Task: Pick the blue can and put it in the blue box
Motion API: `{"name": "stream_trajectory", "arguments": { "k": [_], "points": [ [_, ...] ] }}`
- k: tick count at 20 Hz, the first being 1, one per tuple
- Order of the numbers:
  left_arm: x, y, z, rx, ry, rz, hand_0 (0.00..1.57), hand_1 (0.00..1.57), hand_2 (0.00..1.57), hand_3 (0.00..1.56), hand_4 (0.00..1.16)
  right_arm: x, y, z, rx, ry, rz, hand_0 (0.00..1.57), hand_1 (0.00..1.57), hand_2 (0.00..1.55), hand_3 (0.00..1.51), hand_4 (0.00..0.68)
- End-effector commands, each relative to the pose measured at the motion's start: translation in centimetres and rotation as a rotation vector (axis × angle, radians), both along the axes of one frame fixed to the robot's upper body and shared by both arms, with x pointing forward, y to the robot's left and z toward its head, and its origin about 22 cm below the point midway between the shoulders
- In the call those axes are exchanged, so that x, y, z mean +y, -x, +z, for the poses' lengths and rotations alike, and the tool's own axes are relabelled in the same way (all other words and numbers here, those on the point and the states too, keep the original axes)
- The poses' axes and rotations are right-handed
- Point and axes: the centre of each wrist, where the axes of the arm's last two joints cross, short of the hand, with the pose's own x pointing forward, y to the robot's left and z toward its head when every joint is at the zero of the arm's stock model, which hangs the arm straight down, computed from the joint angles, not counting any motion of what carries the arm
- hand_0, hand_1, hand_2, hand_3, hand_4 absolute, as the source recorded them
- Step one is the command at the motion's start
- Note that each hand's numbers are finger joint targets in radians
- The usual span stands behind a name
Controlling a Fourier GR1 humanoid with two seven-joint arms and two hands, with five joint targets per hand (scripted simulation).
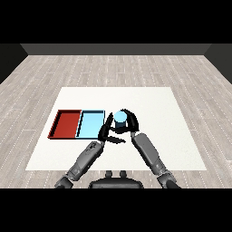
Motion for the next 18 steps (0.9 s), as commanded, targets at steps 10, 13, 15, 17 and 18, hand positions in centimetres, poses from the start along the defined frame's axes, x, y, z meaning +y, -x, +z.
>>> {"name": "stream_trajectory", "arguments": {
  "k": [10, 13, 15, 17, 18],
  "points": [
    [-0.9, -1.2, 2.2, 0.045, -0.031, -0.007, 0.0, 0.0, 0.0, 0.0, 0.0, 1.3, 0.8, -2.1, -0.015, -0.026, 0.015, 1.43, 1.43, 1.46, 1.38, 0.552],
    [-2.6, -0.9, 0.9, 0.015, -0.048, 0.013, 0.0, 0.0, 0.0, 0.0, 0.0, 2.1, -0.6, -1.6, -0.016, -0.025, 0.032, 1.43, 1.43, 1.46, 1.38, 0.553],
    [-2.2, -0.9, -1.0, 0.022, -0.058, 0.004, 0.0, 0.0, 0.0, 0.0, 0.0, 2.7, 2.4, -3.0, -0.022, -0.024, 0.04, 1.43, 1.43, 1.46, 1.38, 0.546],
    [-0.7, -2.3, 0.9, 0.028, -0.044, 0.002, 0.0, 0.0, 0.0, 0.0, 0.0, 3.9, 1.8, -0.3, -0.002, -0.02, 0.052, 1.43, 1.43, 1.46, 1.37, 0.533],
    [-1.4, -0.4, -0.5, 0.013, -0.037, 0.002, 0.0, 0.0, 0.0, 0.0, 0.0, 2.8, 0.7, -0.3, -0.004, -0.017, 0.043, 1.43, 1.43, 1.46, 1.37, 0.533]
  ]
}}
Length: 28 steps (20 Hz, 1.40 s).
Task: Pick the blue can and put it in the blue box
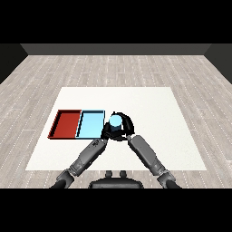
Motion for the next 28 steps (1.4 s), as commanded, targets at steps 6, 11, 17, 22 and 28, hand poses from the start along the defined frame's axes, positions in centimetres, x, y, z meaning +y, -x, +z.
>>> {"name": "stream_trajectory", "arguments": {
  "k": [6, 11, 17, 22, 28],
  "points": [
    [-1.3, -1.0, 0.9, -0.021, -0.002, -0.02, 0.0, 0.0, 0.0, 0.0, 0.0, 1.1, 1.2, 0.2, -0.007, 0.013, 0.023, 1.46, 1.46, 1.46, 1.37, 0.535],
    [-0.1, -0.5, -0.4, -0.013, -0.029, -0.035, 0.0, 0.0, 0.0, 0.0, 0.0, 0.9, 0.5, 2.0, -0.012, 0.014, 0.035, 1.44, 1.44, 1.45, 1.35, 0.487],
    [-2.0, -1.2, 0.5, 0.025, 0.017, 0.078, 0.0, 0.0, 0.39, 0.0, 0.78, 1.5, 1.5, 0.8, -0.029, 0.011, 0.039, 1.45, 1.45, 1.46, 1.37, 0.511],
    [-3.1, -1.5, 1.9, 0.053, -0.071, 0.139, 1.57, 1.57, 1.57, 1.47, 1.13, 0.8, 0.3, 1.1, -0.003, -0.02, 0.033, 1.43, 1.43, 1.46, 1.38, 0.529],
    [-2.3, 0.3, -0.2, 0.036, -0.078, 0.155, 1.57, 1.57, 1.55, 1.46, 1.14, 2.7, 0.4, 2.3, -0.005, 0.0, 0.043, 1.42, 1.42, 1.46, 1.37, 0.531]
  ]
}}
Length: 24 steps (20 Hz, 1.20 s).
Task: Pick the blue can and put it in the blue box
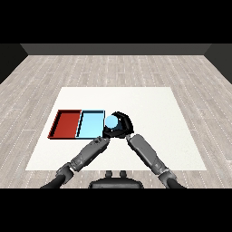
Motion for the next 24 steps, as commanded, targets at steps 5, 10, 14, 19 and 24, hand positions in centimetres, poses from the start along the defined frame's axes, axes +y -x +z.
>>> {"name": "stream_trajectory", "arguments": {
  "k": [5, 10, 14, 19, 24],
  "points": [
    [0.6, -1.7, 0.0, -0.031, -0.013, 0.04, 1.57, 1.57, 1.55, 1.46, 1.14, 0.4, -0.5, -0.8, 0.042, -0.006, 0.006, 1.1, 1.1, 1.19, 1.03, 0.4],
    [-0.1, -0.6, 0.3, -0.017, -0.015, 0.045, 1.57, 1.57, 1.56, 1.47, 1.14, 0.5, 0.3, -0.5, 0.011, 0.051, -0.02, 0.0, 0.0, 0.0, 0.0, 0.0],
    [0.5, -0.7, 0.3, -0.016, -0.008, 0.037, 1.57, 1.57, 1.57, 1.48, 1.14, 0.1, -1.4, -1.2, 0.016, 0.064, -0.02, 0.0, 0.0, 0.0, 0.0, 0.0],
    [0.8, 0.4, -0.2, -0.011, -0.019, 0.056, 1.57, 1.57, 1.57, 1.49, 1.15, -1.3, -0.8, -1.6, 0.009, 0.06, -0.051, 0.0, 0.0, 0.0, 0.0, 0.0],
    [0.9, 0.6, -0.6, -0.014, -0.018, 0.078, 1.57, 1.57, 1.57, 1.49, 1.15, -2.5, -1.0, 1.9, 0.025, -0.072, -0.12, 0.0, 0.0, 0.0, 0.0, 0.0]
  ]
}}
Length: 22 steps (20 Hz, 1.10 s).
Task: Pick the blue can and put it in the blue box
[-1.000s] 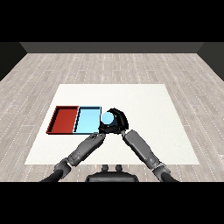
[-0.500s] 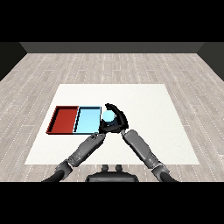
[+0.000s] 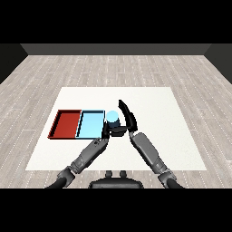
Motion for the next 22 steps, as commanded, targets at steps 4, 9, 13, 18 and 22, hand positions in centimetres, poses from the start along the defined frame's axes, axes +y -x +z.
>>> {"name": "stream_trajectory", "arguments": {
  "k": [4, 9, 13, 18, 22],
  "points": [
    [1.2, -1.6, -0.6, 0.025, 0.034, 0.031, 1.57, 1.57, 1.57, 1.48, 1.14, -4.8, 0.9, 2.7, -0.019, -0.2, 0.004, 0.0, 0.0, 0.0, 0.0, 0.0],
    [3.3, -1.6, -0.2, -0.029, 0.021, 0.129, 1.57, 1.57, 1.57, 1.47, 1.15, -10.3, 1.4, 2.5, -0.101, -0.267, -0.067, 0.0, 0.0, 0.0, 0.0, 0.0],
    [6.8, -3.5, 2.4, -0.046, -0.027, 0.186, 1.57, 1.57, 1.57, 1.48, 1.15, -12.1, 3.3, 3.5, -0.11, -0.311, -0.157, 0.0, 0.0, 0.0, 0.0, 0.0],
    [12.2, -5.6, 2.9, 0.019, -0.111, 0.261, 1.57, 1.57, 1.56, 1.47, 1.13, -14.9, 4.4, 2.5, -0.138, -0.285, -0.17, 0.0, 0.0, 0.0, 0.0, 0.0],
    [11.9, -8.6, 3.1, 0.068, -0.146, 0.308, 1.57, 1.57, 1.57, 1.49, 1.11, -15.9, 4.3, 2.5, -0.112, -0.282, -0.228, 0.0, 0.0, 0.0, 0.0, 0.0]
  ]
}}
